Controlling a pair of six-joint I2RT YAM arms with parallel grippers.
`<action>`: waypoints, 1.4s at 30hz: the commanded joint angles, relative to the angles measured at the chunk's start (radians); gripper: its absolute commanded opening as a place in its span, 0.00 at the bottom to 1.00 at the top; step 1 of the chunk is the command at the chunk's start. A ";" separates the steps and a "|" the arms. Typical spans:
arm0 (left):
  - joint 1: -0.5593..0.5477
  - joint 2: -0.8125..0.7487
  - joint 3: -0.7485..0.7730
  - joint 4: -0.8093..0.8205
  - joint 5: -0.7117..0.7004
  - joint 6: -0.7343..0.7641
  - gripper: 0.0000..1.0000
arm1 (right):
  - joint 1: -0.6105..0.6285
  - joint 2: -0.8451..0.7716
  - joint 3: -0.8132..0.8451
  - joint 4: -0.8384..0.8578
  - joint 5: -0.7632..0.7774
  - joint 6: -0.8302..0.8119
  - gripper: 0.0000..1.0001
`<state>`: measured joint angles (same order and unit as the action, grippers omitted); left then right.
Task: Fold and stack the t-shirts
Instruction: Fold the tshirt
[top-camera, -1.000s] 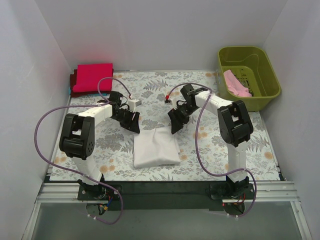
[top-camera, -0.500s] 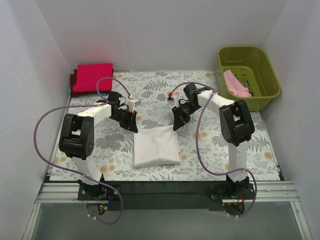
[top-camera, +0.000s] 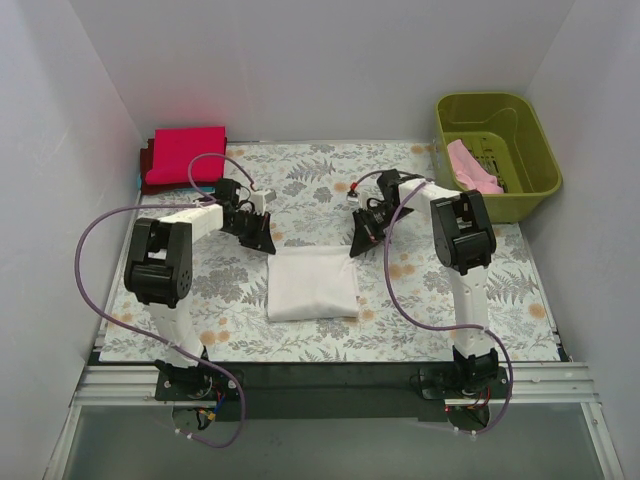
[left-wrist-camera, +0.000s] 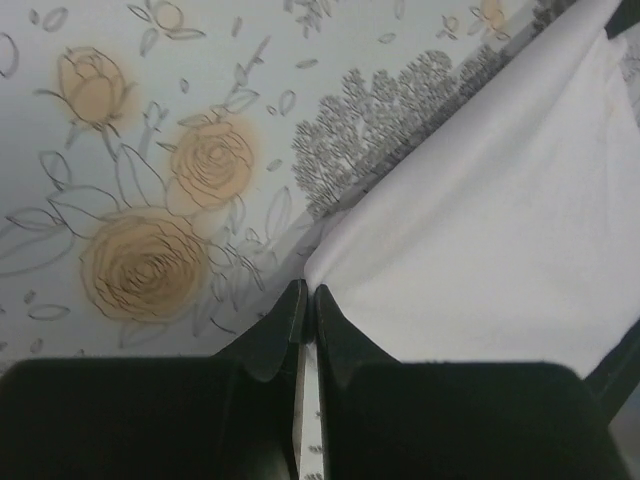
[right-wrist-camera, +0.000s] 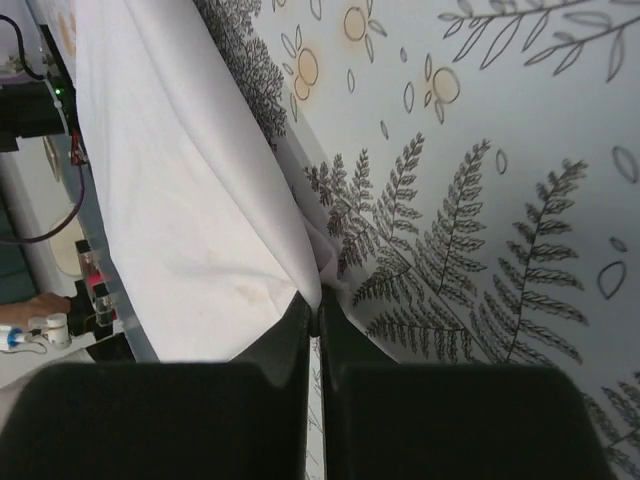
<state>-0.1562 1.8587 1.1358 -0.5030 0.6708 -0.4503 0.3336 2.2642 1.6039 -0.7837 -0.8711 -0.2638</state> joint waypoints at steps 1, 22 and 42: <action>0.010 0.054 0.087 0.075 -0.074 -0.047 0.00 | -0.008 0.017 0.091 0.035 0.119 0.005 0.01; -0.098 -0.366 -0.194 0.113 0.400 -0.641 0.79 | 0.163 -0.470 -0.393 0.321 -0.292 0.431 0.98; -0.112 -0.302 -0.585 0.387 0.283 -0.906 0.82 | 0.165 -0.268 -0.648 0.491 -0.290 0.459 0.96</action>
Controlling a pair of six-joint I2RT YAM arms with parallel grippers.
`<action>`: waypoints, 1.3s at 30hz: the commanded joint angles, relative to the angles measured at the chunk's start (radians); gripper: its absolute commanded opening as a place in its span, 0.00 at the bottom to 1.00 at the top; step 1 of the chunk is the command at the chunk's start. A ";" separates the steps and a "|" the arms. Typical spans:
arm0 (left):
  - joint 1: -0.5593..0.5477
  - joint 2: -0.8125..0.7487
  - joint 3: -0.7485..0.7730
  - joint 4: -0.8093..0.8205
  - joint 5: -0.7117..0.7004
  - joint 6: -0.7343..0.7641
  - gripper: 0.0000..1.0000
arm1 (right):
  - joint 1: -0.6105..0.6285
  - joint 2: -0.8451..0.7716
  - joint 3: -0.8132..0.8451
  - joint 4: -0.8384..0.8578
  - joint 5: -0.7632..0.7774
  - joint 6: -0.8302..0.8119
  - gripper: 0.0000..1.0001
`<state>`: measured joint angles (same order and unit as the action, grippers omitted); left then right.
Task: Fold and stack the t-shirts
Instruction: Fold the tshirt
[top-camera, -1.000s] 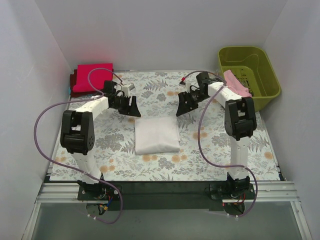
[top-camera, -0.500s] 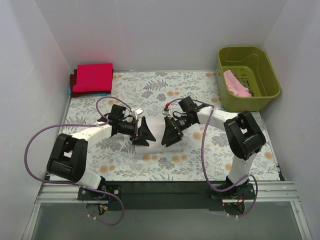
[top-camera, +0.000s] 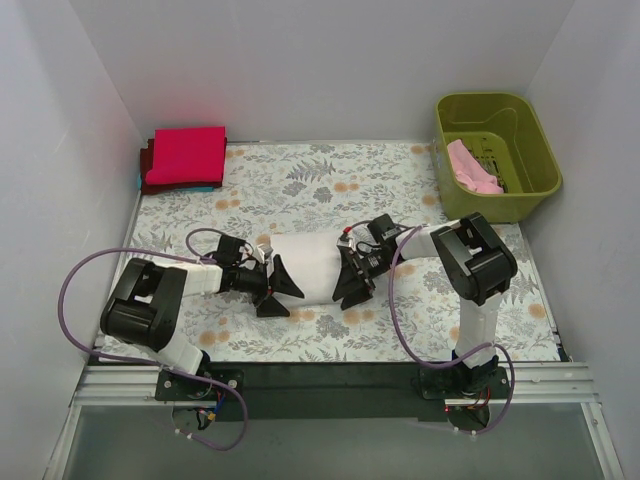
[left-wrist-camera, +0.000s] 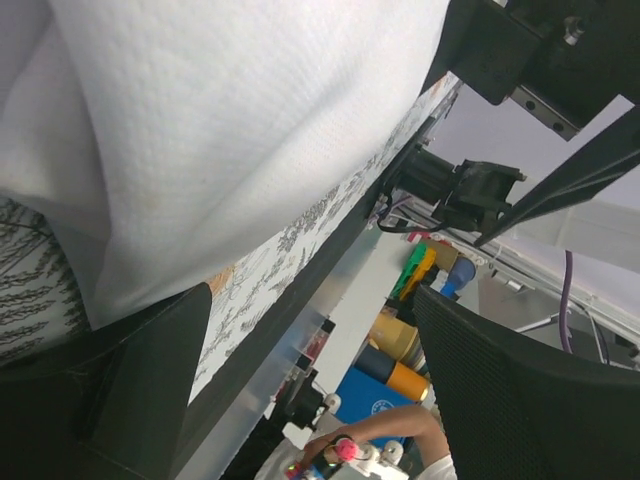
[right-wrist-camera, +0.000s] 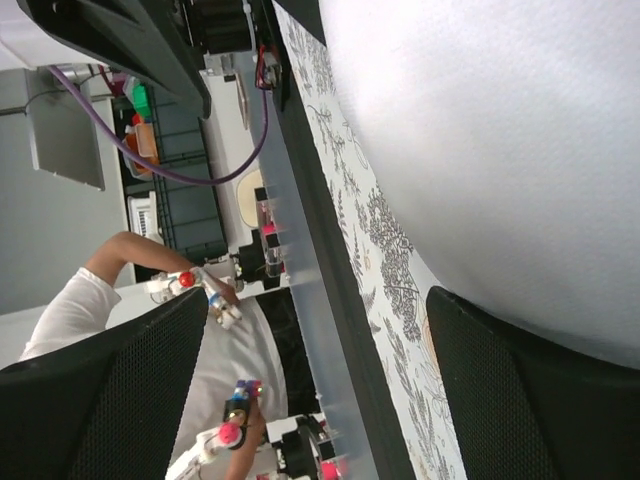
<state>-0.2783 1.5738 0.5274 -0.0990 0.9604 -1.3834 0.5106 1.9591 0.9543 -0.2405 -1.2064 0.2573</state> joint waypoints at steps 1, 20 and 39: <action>0.010 -0.033 0.032 -0.030 0.067 0.038 0.81 | -0.012 0.002 0.048 -0.169 0.022 -0.122 0.96; 0.033 0.294 0.506 0.064 -0.006 0.156 0.78 | -0.132 0.323 0.747 -0.356 0.008 -0.293 0.94; 0.122 0.189 0.547 -0.054 0.169 0.162 0.73 | -0.178 0.209 0.704 -0.353 -0.007 -0.267 0.93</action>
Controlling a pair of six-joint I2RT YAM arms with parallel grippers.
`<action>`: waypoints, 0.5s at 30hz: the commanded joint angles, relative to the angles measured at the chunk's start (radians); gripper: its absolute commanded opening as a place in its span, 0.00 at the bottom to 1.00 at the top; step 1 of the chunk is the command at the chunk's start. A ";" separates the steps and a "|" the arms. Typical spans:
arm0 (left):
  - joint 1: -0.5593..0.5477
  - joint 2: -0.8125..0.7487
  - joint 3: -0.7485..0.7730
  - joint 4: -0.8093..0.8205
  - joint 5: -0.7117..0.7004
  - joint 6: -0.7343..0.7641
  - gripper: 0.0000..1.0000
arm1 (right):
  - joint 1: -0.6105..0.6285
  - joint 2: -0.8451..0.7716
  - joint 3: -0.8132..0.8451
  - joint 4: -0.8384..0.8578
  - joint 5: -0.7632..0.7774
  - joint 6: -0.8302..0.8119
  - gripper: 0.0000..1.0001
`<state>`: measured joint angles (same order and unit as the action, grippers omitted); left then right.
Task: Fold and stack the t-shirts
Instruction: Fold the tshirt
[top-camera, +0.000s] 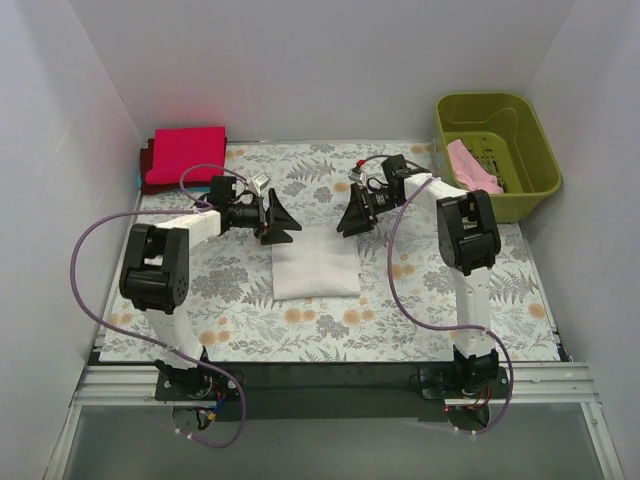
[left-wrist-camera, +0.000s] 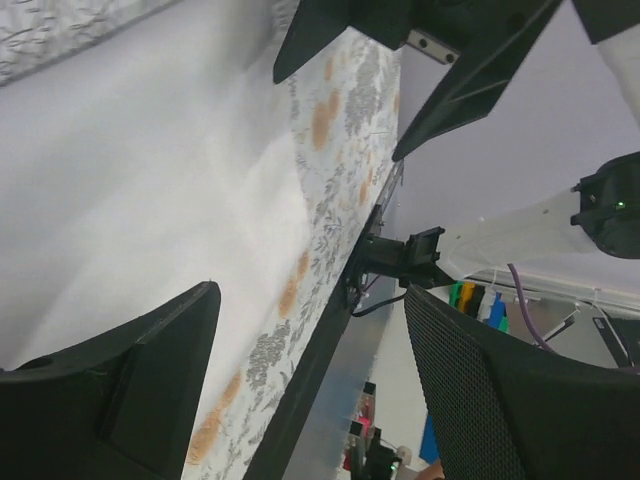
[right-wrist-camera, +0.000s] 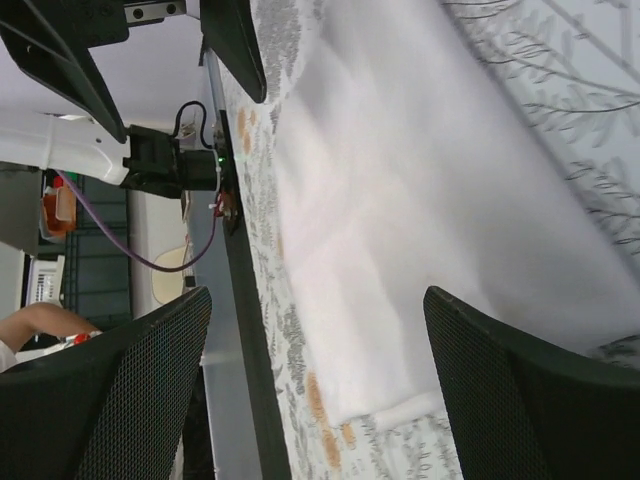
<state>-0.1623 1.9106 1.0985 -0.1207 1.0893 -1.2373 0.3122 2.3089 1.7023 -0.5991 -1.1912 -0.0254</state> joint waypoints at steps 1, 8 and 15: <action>0.006 -0.163 -0.072 -0.033 0.041 -0.005 0.73 | 0.043 -0.157 -0.071 0.008 -0.027 0.018 0.93; 0.003 -0.164 -0.215 -0.017 -0.014 0.015 0.70 | 0.117 -0.171 -0.280 0.050 0.043 0.012 0.93; 0.021 -0.042 -0.210 -0.036 -0.101 0.064 0.70 | 0.058 -0.036 -0.242 0.044 0.198 -0.017 0.91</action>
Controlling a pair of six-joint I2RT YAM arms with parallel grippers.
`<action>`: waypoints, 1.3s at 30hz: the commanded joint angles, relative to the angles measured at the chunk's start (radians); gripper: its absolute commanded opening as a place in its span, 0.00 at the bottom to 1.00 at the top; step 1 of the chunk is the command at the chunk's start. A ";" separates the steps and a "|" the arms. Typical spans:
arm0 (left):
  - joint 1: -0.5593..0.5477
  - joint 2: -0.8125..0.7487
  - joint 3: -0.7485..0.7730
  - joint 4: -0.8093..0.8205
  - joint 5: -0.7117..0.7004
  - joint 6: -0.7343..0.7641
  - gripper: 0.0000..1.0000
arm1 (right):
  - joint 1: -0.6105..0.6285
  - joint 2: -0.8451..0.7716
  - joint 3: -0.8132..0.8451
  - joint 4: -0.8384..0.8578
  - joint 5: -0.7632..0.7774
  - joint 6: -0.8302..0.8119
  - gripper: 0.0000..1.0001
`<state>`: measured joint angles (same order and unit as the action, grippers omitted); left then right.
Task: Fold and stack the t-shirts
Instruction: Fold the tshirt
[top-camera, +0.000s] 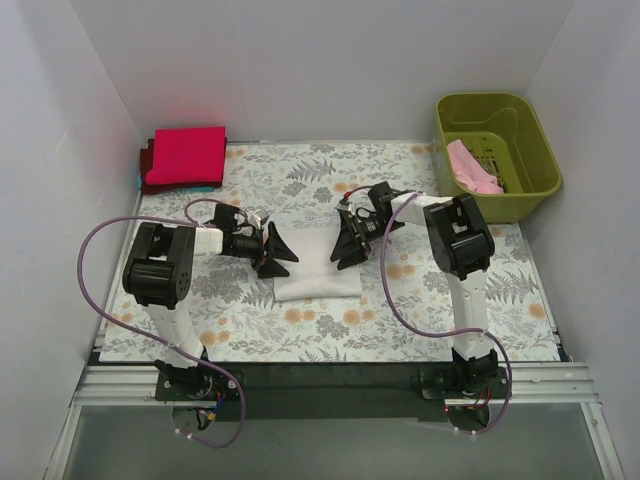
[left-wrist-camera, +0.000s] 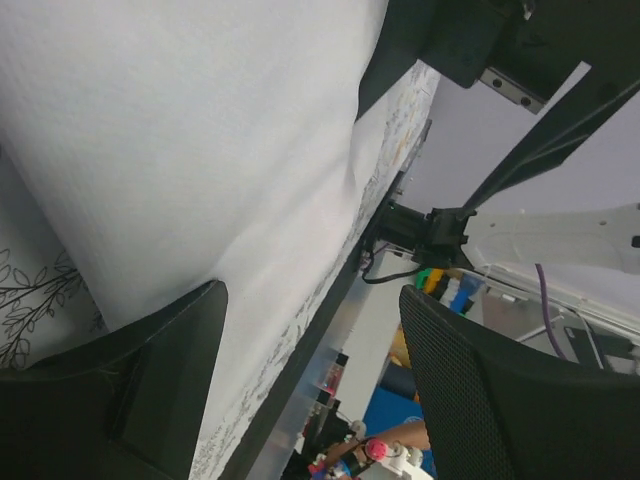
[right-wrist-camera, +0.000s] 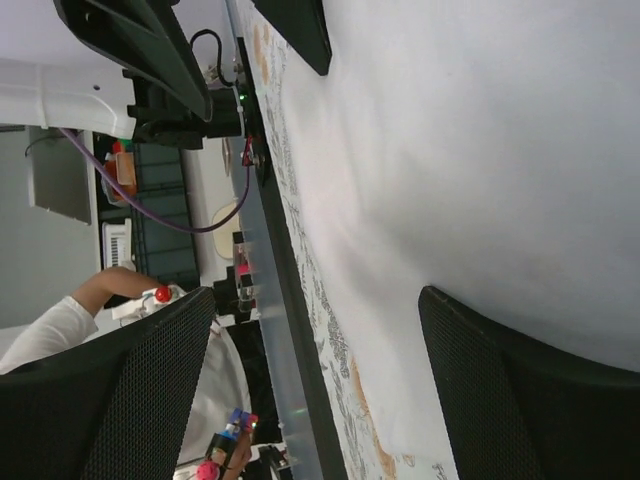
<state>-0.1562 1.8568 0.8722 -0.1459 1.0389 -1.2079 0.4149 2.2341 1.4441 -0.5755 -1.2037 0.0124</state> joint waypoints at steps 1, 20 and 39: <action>0.027 0.024 0.030 -0.018 -0.069 0.025 0.68 | -0.065 0.044 0.028 0.022 0.229 -0.058 0.90; 0.285 -0.408 0.128 -0.274 -0.161 -0.022 0.90 | 0.254 -0.396 0.044 0.083 0.801 -0.342 0.59; 0.333 -0.444 0.083 -0.460 -0.333 0.039 0.87 | 0.659 -0.274 0.055 0.135 1.122 -0.333 0.40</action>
<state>0.1711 1.4487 0.9699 -0.5842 0.7292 -1.1828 1.0687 1.9495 1.4914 -0.4736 -0.1154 -0.3389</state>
